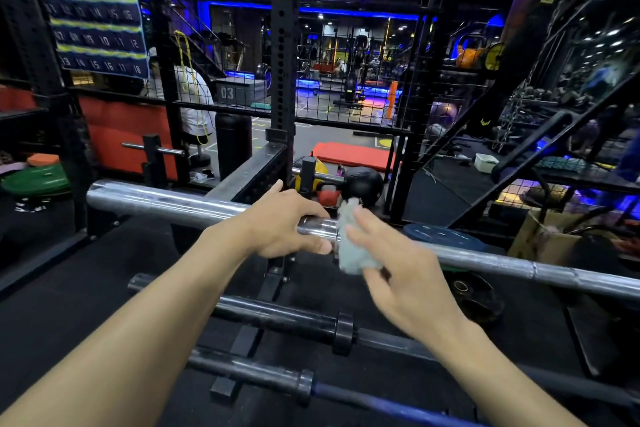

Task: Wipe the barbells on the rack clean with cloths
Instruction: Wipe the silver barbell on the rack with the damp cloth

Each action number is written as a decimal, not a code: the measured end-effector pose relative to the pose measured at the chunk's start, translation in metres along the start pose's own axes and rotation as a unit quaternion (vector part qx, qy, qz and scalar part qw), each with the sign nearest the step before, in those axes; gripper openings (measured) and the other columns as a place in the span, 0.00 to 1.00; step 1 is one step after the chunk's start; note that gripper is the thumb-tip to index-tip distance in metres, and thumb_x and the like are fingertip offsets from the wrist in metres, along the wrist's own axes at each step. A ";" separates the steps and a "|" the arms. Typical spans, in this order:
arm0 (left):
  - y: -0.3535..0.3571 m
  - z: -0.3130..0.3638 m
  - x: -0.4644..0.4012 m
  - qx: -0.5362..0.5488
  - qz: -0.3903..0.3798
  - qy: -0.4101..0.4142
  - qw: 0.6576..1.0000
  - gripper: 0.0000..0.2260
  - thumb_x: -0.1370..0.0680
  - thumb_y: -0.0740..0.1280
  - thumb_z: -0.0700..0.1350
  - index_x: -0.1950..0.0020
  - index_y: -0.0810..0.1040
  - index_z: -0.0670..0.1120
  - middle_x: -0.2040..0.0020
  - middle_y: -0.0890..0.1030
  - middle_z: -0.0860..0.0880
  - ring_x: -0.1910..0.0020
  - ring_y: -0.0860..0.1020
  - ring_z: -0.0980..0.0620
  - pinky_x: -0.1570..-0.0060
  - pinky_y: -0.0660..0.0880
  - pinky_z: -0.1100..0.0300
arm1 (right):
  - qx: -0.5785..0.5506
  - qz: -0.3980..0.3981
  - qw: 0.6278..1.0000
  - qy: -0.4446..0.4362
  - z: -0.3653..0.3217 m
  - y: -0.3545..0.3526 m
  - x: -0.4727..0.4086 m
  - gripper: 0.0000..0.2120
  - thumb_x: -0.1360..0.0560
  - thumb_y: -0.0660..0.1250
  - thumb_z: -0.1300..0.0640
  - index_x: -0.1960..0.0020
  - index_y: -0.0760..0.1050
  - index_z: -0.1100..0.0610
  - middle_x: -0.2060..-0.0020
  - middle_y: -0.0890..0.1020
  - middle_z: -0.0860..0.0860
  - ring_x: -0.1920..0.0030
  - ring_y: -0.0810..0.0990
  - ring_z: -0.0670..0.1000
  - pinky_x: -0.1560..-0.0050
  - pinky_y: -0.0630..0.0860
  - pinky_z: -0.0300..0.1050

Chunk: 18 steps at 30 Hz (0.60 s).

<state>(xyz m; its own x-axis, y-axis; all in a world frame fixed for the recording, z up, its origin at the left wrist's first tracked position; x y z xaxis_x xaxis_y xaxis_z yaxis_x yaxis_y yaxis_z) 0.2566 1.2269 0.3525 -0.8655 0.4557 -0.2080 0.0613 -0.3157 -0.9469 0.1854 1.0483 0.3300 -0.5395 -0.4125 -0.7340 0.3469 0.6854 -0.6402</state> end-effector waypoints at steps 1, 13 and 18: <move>0.001 -0.001 0.000 0.002 0.008 0.003 1.000 0.21 0.24 0.71 0.61 0.32 0.78 0.56 0.55 0.80 0.55 0.40 0.77 0.50 0.22 0.45 0.39 | 0.031 -0.024 0.998 -0.058 -0.008 0.002 0.009 0.25 0.29 0.65 0.65 0.32 0.78 0.59 0.27 0.73 0.52 0.26 0.71 0.49 0.26 0.68 0.42; 0.005 0.002 0.007 -0.040 0.031 -0.016 0.999 0.28 0.25 0.69 0.66 0.28 0.74 0.57 0.45 0.78 0.55 0.32 0.68 0.53 0.20 0.38 0.47 | -0.189 0.080 0.922 0.328 0.066 -0.046 -0.044 0.09 0.20 0.65 0.56 0.56 0.83 0.52 0.62 0.86 0.48 0.61 0.84 0.45 0.54 0.82 0.47; 0.006 0.007 0.011 -0.066 0.053 -0.015 0.996 0.29 0.24 0.68 0.67 0.26 0.72 0.57 0.38 0.80 0.55 0.29 0.66 0.56 0.20 0.37 0.48 | -0.230 0.090 0.901 0.356 0.072 -0.048 -0.041 0.12 0.28 0.70 0.41 0.53 0.84 0.48 0.57 0.88 0.49 0.52 0.87 0.56 0.47 0.81 0.66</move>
<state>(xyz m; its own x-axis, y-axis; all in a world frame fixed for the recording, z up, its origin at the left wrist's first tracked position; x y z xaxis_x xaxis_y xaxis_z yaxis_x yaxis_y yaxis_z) 0.2441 1.2243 0.3467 -0.8656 0.3992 -0.3022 0.2156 -0.2477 -0.9446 0.2459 0.9896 0.3745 -0.9185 0.1087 -0.3801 0.2127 0.9463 -0.2434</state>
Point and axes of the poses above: each hand's wrist, its own x-axis away from the middle knuckle, its own y-axis out of the palm, z = x × y, the point moved 6 cm from there along -x, towards the middle knuckle
